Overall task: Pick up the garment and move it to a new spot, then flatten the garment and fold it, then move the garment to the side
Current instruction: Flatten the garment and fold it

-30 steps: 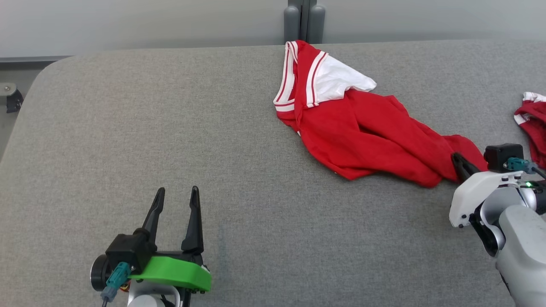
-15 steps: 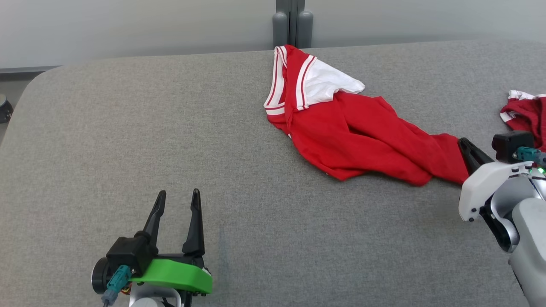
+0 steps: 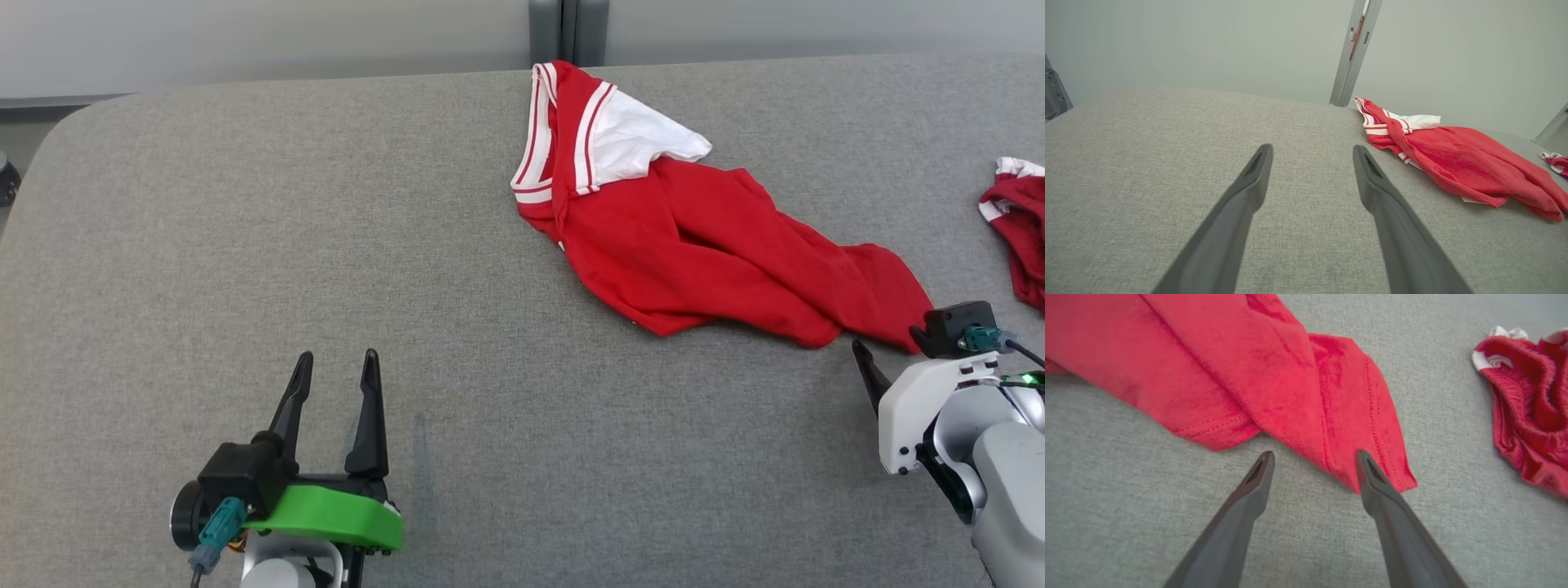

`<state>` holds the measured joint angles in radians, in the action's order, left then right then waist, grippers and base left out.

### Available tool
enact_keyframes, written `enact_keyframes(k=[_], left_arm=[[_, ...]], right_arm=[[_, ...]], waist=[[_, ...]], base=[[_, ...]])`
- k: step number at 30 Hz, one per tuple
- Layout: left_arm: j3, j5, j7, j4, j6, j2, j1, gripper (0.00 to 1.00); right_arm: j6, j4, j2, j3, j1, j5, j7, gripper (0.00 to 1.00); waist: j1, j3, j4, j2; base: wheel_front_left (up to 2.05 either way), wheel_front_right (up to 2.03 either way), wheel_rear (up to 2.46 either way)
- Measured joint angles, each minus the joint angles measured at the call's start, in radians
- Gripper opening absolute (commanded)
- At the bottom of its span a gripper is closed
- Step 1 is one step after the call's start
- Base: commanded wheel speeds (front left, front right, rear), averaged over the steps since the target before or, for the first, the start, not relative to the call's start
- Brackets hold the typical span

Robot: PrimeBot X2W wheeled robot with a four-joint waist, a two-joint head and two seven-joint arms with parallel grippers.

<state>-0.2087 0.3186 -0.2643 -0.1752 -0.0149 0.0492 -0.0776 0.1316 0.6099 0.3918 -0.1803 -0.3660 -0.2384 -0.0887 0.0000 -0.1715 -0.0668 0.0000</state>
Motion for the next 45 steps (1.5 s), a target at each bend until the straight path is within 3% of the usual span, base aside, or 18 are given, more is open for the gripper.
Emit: enact_keyframes(k=[3, 4, 5, 7, 8, 9, 15, 20, 27, 31, 34, 38, 45], left_arm=[[0.0, -0.003, 0.0, -0.003, -0.002, 0.0, -0.007, 1.0], [0.0, -0.004, 0.0, -0.005, -0.002, 0.0, -0.008, 1.0], [0.0, -0.004, 0.0, -0.007, -0.003, 0.0, -0.01, 1.0], [0.0, -0.004, 0.0, -0.009, -0.003, 0.0, -0.014, 1.0], [0.001, -0.004, 0.0, -0.009, -0.003, 0.0, -0.014, 1.0], [0.002, -0.005, 0.0, -0.01, -0.003, 0.0, -0.014, 1.0], [0.012, -0.007, 0.0, -0.012, -0.002, 0.0, -0.012, 1.0], [0.016, -0.006, 0.0, -0.009, -0.001, 0.0, 0.001, 1.0], [0.016, -0.002, 0.0, -0.001, 0.004, 0.0, 0.015, 1.0], [0.018, -0.002, 0.0, 0.006, 0.006, 0.0, 0.022, 1.0], [0.012, 0.001, 0.0, 0.011, 0.007, 0.0, 0.022, 1.0], [-0.001, 0.001, 0.0, 0.016, 0.006, 0.0, 0.017, 1.0], [-0.038, 0.005, 0.0, 0.012, -0.002, 0.0, -0.025, 1.0]], right_arm=[[0.0, 0.048, -0.007, -0.005, -0.033, 0.004, 0.001, 1.0], [0.0, 0.067, -0.01, -0.005, -0.046, 0.005, 0.004, 0.87], [0.0, 0.084, -0.013, -0.004, -0.056, 0.004, 0.011, 0.56], [0.0, 0.115, -0.015, -0.004, -0.072, 0.002, 0.025, 0.32], [0.0, 0.122, -0.016, -0.004, -0.076, 0.002, 0.037, 0.11], [0.0, 0.131, -0.016, -0.005, -0.082, -0.002, 0.048, 0.0], [0.0, 0.119, -0.002, 0.012, -0.112, -0.033, 0.13, 0.0], [0.0, 0.012, 0.007, 0.011, -0.116, -0.043, 0.165, 0.0], [0.0, -0.304, 0.029, 0.018, -0.061, -0.027, 0.121, 0.0], [0.0, -0.516, 0.021, 0.075, -0.004, -0.009, 0.052, 0.0], [0.0, -0.588, 0.014, 0.104, 0.028, 0.002, -0.009, 0.0], [0.0, -0.544, 0.018, 0.106, 0.014, 0.009, -0.054, 0.0], [0.0, -0.278, 0.077, 0.084, -0.205, 0.067, -0.043, 0.0]], waist=[[0.0, -0.006, -0.007, 0.0], [0.0, -0.007, -0.01, 0.0], [0.0, -0.008, -0.013, 0.0], [0.0, -0.009, -0.02, 0.0], [0.0, -0.008, -0.023, 0.0], [0.0, -0.007, -0.026, 0.0], [0.0, 0.009, -0.029, 0.0], [0.0, 0.027, -0.014, 0.0], [0.0, 0.054, 0.019, 0.0], [0.0, 0.064, 0.036, 0.0], [0.0, 0.062, 0.042, 0.0], [0.0, 0.046, 0.036, 0.0], [0.0, 0.003, -0.01, 0.0]], base=[[0.0, 0.0, 0.0], [0.0, 0.0, 0.0], [0.0, 0.0, 0.0], [0.0, 0.0, 0.0], [0.0, 0.0, 0.0], [0.0, 0.0, 0.0], [0.0, 0.0, 0.0], [0.0, 0.0, 0.0], [0.0, 0.0, 0.0], [0.0, 0.0, 0.0], [0.0, 0.0, 0.0], [0.0, 0.0, 0.0], [0.0, 0.0, 0.0]])
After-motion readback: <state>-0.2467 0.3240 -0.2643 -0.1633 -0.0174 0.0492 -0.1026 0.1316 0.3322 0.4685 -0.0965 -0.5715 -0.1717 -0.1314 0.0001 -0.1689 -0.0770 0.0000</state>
